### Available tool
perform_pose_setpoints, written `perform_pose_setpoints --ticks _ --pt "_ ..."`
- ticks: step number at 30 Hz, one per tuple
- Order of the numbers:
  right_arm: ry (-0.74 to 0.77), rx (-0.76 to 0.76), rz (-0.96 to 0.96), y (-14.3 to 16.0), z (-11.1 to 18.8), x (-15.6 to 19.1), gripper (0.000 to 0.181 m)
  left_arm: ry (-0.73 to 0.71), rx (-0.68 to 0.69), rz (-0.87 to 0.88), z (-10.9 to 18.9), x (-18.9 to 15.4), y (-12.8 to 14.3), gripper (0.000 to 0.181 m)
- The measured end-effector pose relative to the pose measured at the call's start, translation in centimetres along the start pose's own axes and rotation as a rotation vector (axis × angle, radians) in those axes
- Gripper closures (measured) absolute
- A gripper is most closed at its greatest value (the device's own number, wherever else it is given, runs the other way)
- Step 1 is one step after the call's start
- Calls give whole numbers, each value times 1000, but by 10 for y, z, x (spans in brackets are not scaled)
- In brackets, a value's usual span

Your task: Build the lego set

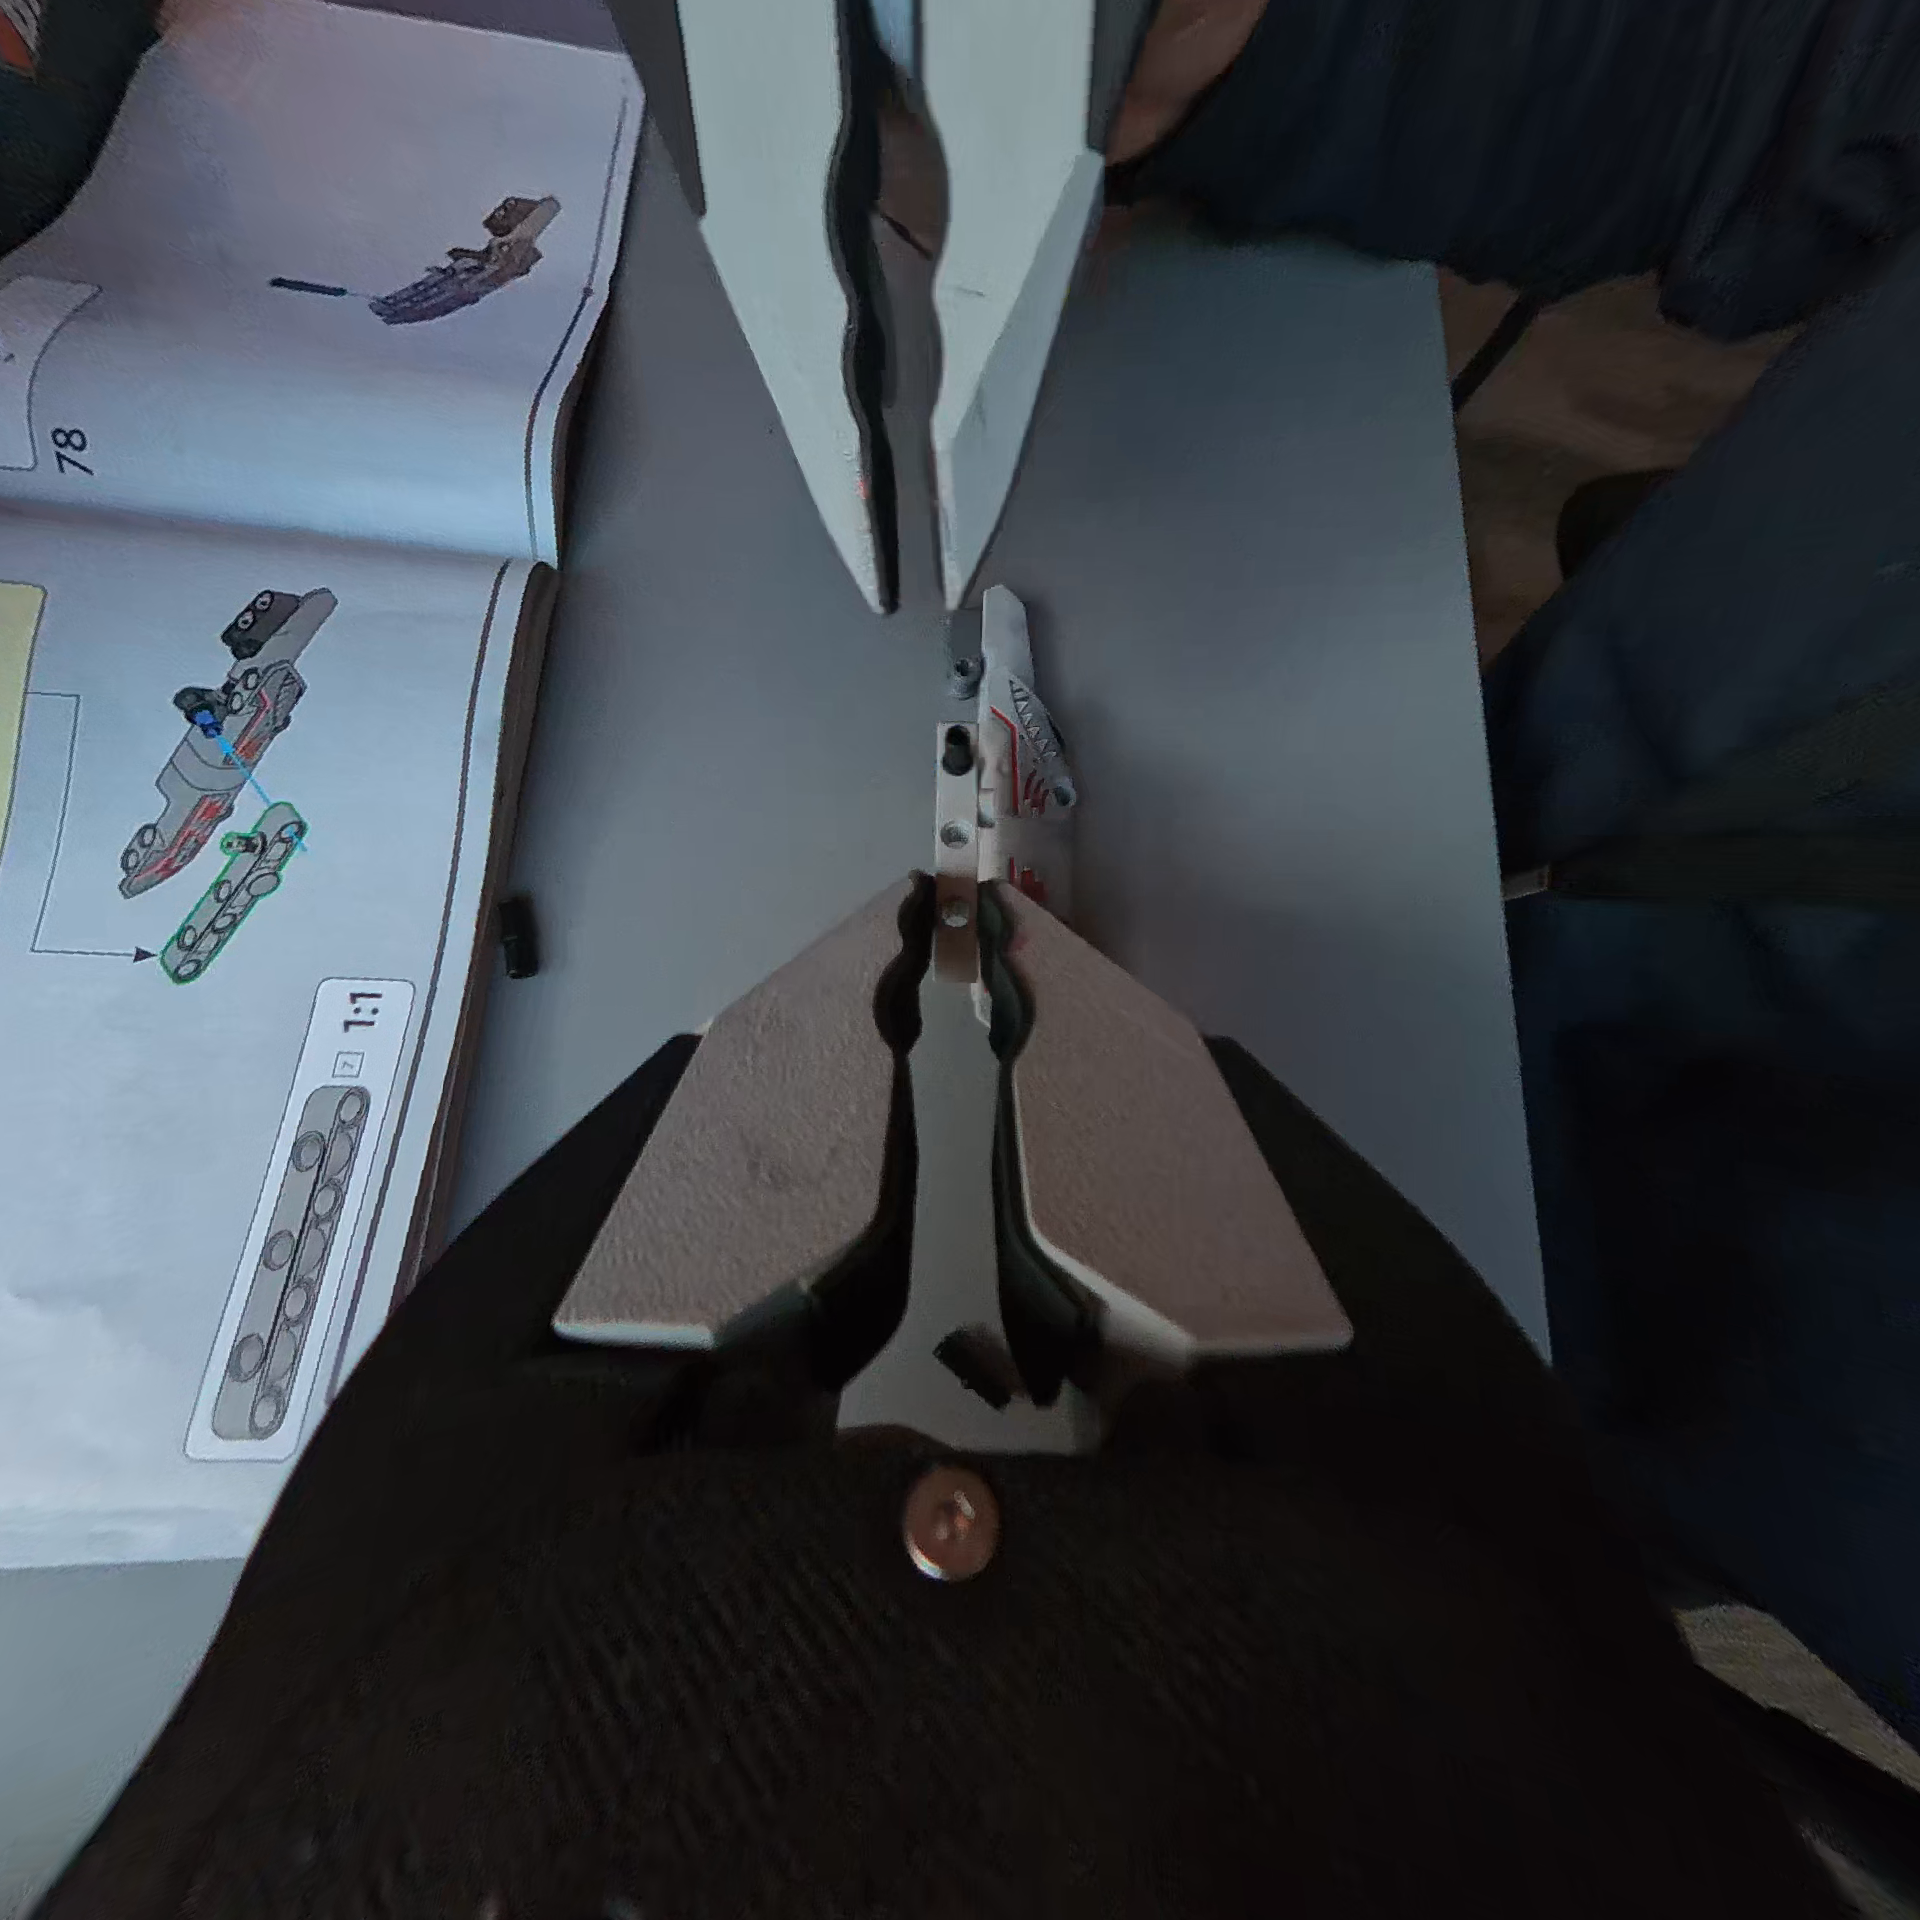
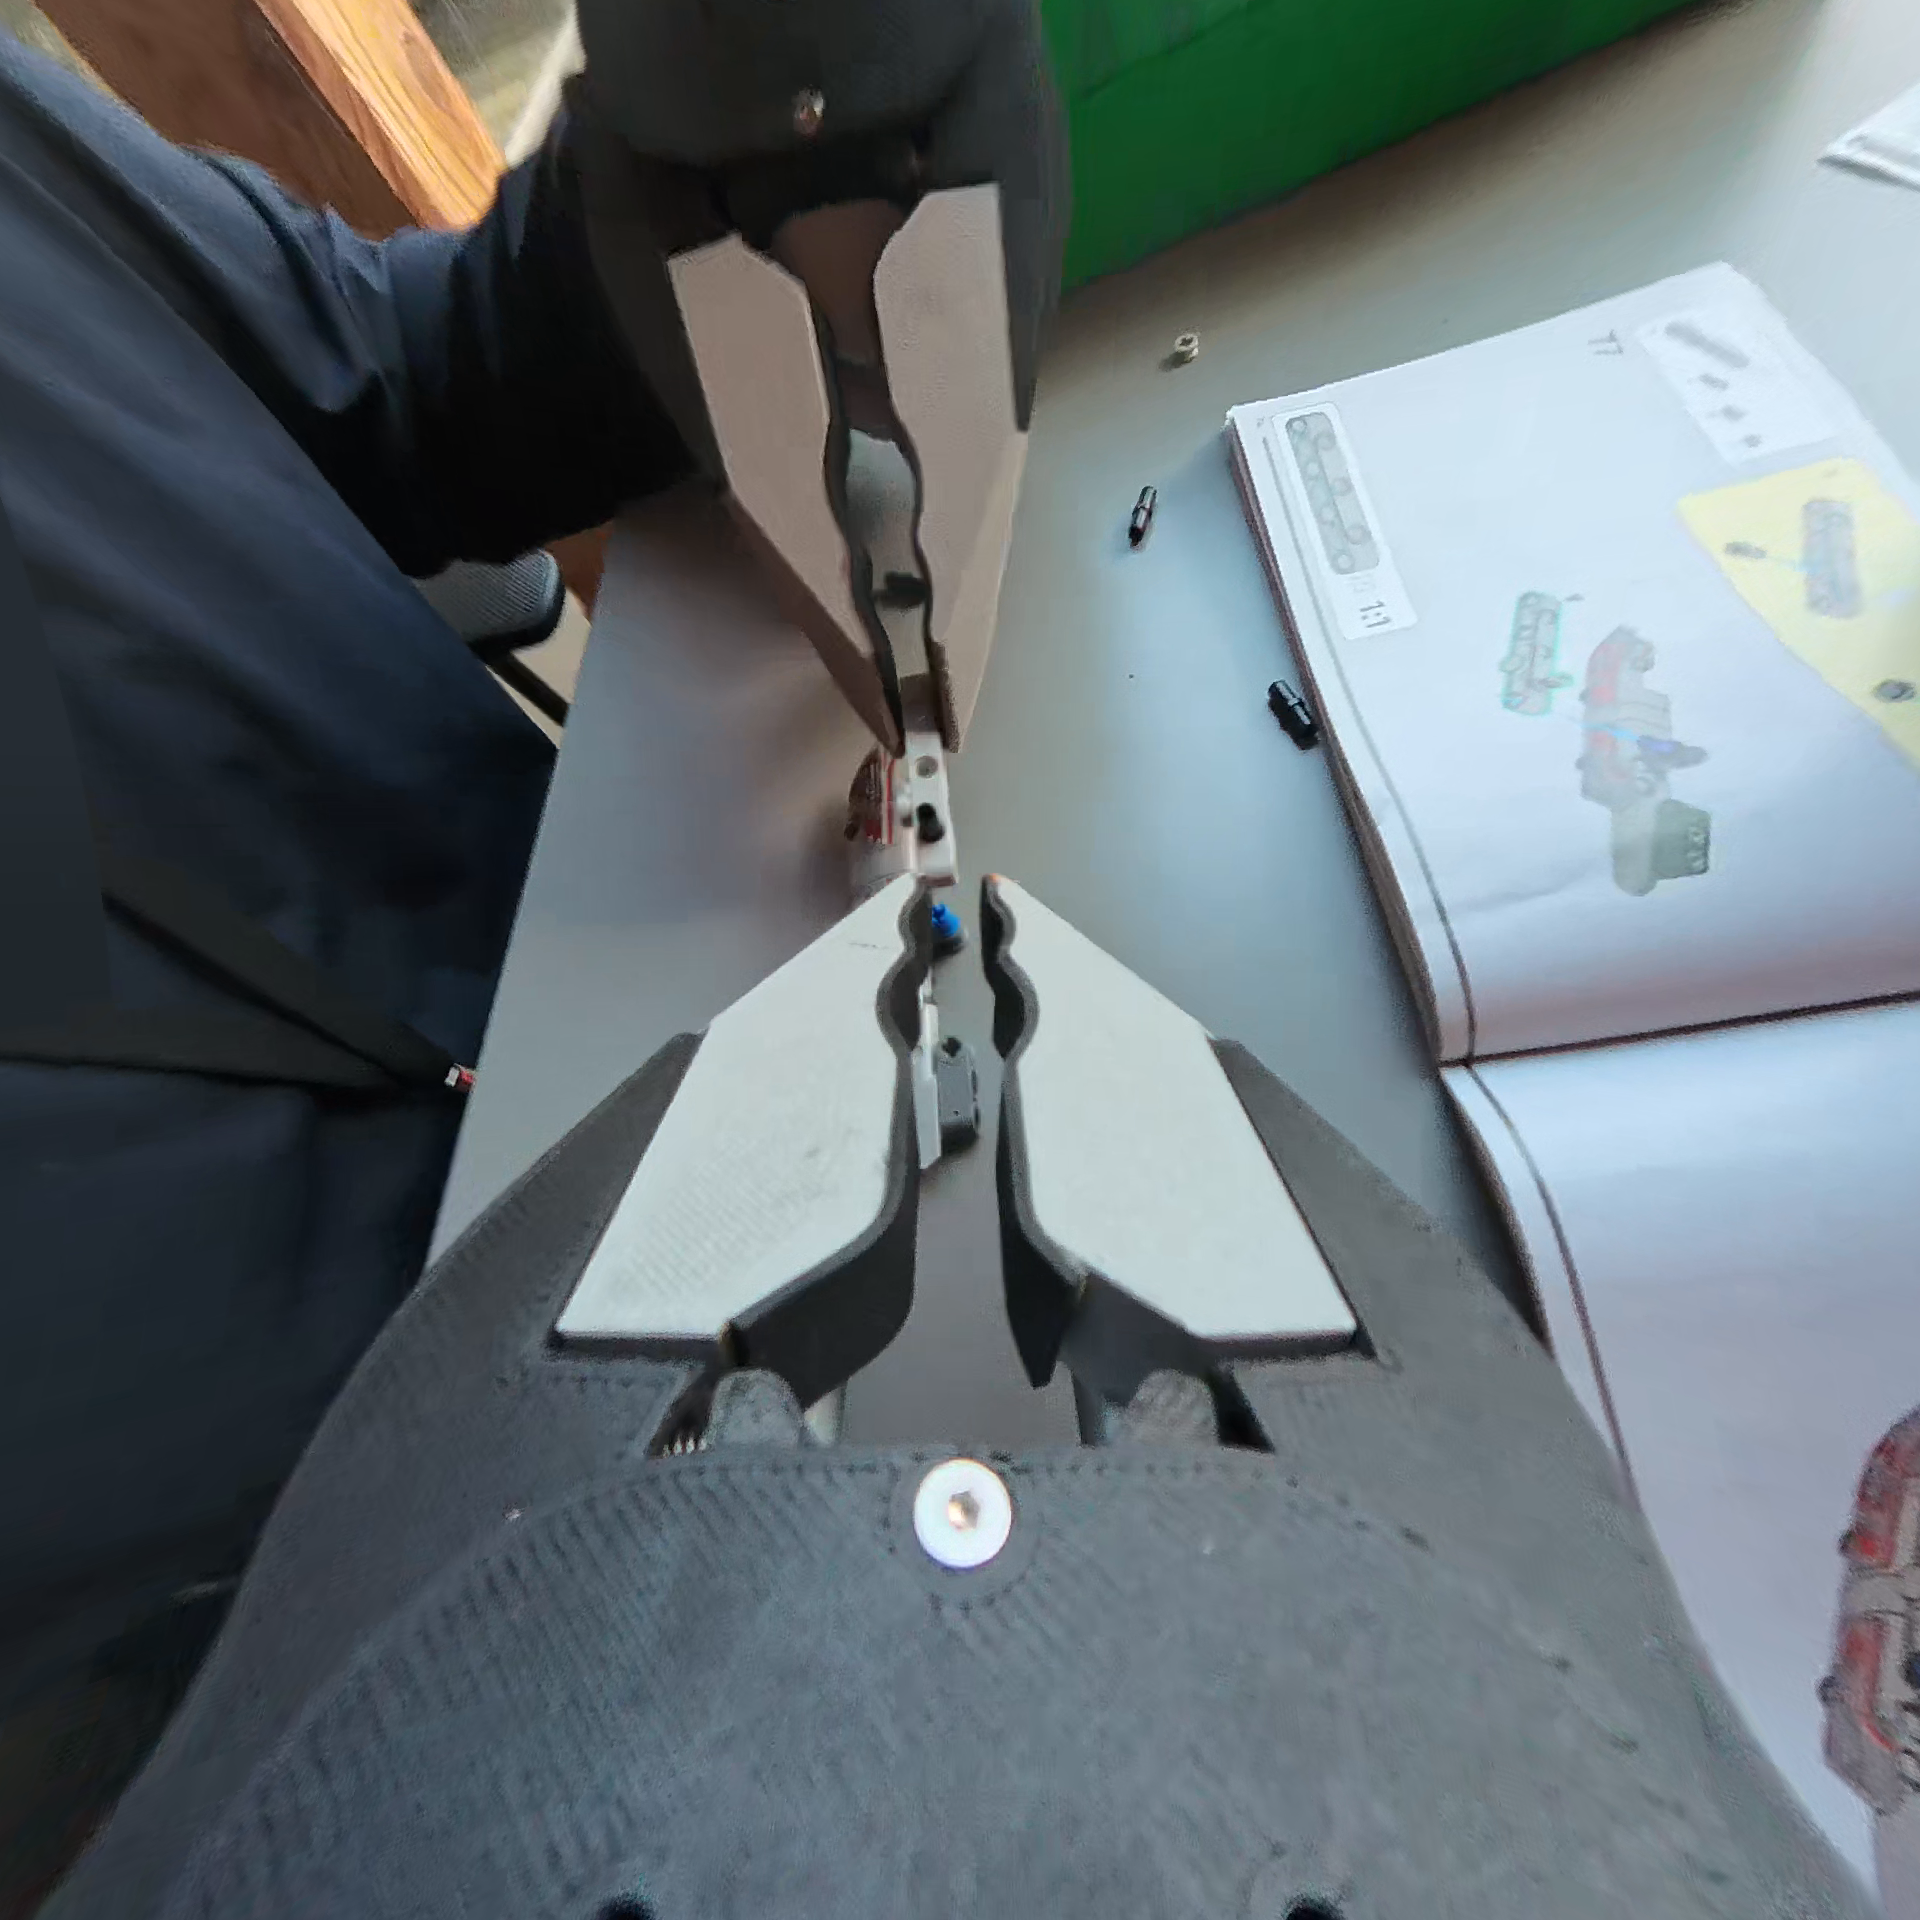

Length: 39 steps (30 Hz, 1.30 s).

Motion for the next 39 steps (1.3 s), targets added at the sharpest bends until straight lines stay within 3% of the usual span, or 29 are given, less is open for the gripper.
perform_pose_setpoints --ticks 1,4,9,39 --pt "21 17 33 1 -2 0 175 -12 -8 16 0 3 -1 176" --pt "82 80 78 8 -12 -3 169 -36 -32 -21 0 3 -4 176" --pt "58 104 98 12 -20 2 169 -65 6 -47 -6 3 -1 176" --pt "126 71 207 5 -18 6 169 -63 -15 -44 -6 1 -4 176"
Point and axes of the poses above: each gripper's, where its closed fingertips meet, z back along the fingers, y out of its underside, x = y × z across the jaws, the point moved 4 cm from there along z, back along the fingers, and after that the axes turned 1 degree about -z, right-handed, at the moved point
